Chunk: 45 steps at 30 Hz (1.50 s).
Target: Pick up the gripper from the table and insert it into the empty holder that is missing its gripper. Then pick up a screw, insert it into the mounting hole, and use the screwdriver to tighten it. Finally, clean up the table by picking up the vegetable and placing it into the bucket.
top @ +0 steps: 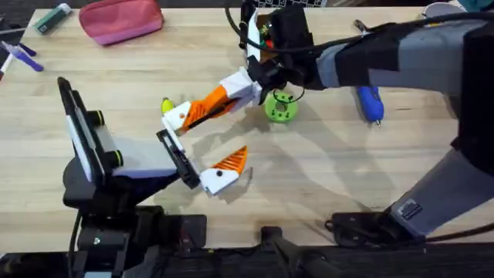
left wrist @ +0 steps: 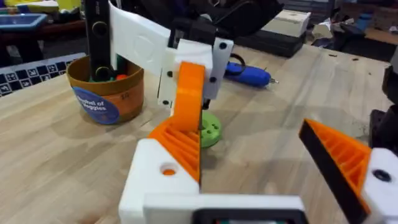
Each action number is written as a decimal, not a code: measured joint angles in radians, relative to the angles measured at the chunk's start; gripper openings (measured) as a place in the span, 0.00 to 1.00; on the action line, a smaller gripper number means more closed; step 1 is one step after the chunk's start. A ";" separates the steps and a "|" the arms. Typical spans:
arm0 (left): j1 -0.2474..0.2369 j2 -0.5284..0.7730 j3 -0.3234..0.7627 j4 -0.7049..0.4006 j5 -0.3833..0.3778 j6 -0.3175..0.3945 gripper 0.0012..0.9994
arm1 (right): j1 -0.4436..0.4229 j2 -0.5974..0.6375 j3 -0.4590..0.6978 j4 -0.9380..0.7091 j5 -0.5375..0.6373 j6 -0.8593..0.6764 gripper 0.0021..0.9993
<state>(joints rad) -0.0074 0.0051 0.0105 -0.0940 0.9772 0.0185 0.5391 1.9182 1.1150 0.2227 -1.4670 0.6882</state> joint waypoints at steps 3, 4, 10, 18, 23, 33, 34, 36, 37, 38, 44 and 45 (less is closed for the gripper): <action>0.001 0.000 0.000 0.000 -0.002 0.001 0.99 | 0.005 0.001 0.005 -0.002 0.000 0.000 0.01; 0.001 0.000 0.000 0.000 -0.002 0.002 0.99 | 0.008 0.002 0.007 -0.002 0.001 0.000 0.01; 0.001 0.000 0.000 0.001 -0.003 0.007 0.99 | 0.017 0.002 0.013 -0.003 0.006 0.001 0.01; 0.001 0.000 0.000 0.000 -0.004 0.006 0.99 | 0.027 0.027 0.032 0.005 -0.004 0.008 0.01; 0.001 0.000 0.000 0.001 -0.005 0.007 0.99 | 0.029 0.034 0.042 0.011 -0.011 0.015 0.01; 0.001 0.000 0.000 0.001 -0.005 0.007 0.99 | 0.029 0.034 0.042 0.013 -0.011 0.019 0.01; 0.001 0.000 0.000 0.001 -0.005 0.007 0.99 | 0.029 0.034 0.042 0.013 -0.012 0.019 0.01; 0.001 0.000 0.000 0.001 -0.005 0.007 0.99 | 0.029 0.035 0.042 0.013 -0.012 0.019 0.01; 0.001 0.000 0.000 0.001 -0.005 0.007 0.99 | 0.029 0.034 0.042 0.013 -0.012 0.019 0.01; 0.001 0.000 0.000 0.001 -0.005 0.007 0.99 | 0.029 0.034 0.042 0.013 -0.012 0.019 0.01; 0.001 0.000 0.000 0.000 -0.005 0.004 0.99 | 0.029 0.034 0.042 0.013 -0.016 0.022 0.20; 0.001 0.000 0.000 0.000 0.000 0.001 0.99 | 0.031 0.034 0.044 0.017 -0.017 0.022 0.35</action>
<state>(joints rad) -0.0067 0.0053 0.0105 -0.0944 0.9775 0.0190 0.5702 1.9526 1.1586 0.2400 -1.4836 0.7103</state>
